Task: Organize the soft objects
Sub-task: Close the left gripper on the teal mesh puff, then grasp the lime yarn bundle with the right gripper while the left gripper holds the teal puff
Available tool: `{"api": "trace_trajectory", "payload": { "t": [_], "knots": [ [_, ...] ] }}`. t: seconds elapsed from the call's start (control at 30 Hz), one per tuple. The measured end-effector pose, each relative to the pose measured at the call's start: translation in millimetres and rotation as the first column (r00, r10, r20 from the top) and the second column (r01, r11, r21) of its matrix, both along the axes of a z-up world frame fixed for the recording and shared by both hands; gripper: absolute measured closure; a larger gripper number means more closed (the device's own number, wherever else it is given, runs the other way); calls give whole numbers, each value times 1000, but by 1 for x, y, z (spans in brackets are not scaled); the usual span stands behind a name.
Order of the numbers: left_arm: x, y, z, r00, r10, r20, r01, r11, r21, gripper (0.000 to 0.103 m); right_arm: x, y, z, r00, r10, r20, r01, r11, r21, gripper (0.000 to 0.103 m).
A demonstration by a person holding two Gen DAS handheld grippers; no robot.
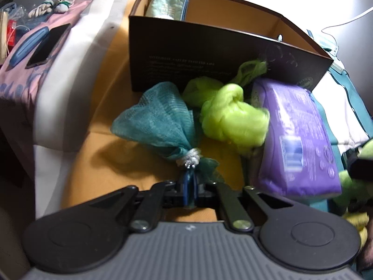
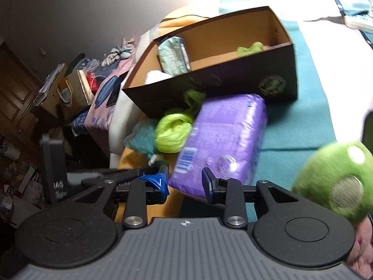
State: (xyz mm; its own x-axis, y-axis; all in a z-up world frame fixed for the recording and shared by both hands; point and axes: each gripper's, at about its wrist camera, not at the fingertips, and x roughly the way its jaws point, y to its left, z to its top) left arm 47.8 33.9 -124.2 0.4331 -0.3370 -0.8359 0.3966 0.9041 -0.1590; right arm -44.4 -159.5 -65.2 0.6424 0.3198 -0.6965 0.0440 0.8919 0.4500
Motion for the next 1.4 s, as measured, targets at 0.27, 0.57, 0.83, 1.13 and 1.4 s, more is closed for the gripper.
{"api": "trace_trajectory", "payload": {
  "t": [0.27,0.57,0.83,1.13,1.4],
  "knots": [
    [-32,30,-2,997,-80,-18,79,997,-15,99,59,40,3,989,136,51,-128,983,-133,88],
    [-41,49,7,995,-86,57,90,994,-66,44,124,79,-30,974,214,-68,-224,903,-366,87],
    [-26,41,-1,994,-102,26,103,994,-37,44,133,107,-41,952,271,-141,-305,840,-449,81],
    [-17,27,-10,994,-108,34,108,994,7,44,147,113,-50,950,263,-167,-311,828,-466,72],
    [-17,27,-8,993,-109,49,108,994,7,66,164,100,-67,965,189,-182,-251,869,-427,61]
  ]
}}
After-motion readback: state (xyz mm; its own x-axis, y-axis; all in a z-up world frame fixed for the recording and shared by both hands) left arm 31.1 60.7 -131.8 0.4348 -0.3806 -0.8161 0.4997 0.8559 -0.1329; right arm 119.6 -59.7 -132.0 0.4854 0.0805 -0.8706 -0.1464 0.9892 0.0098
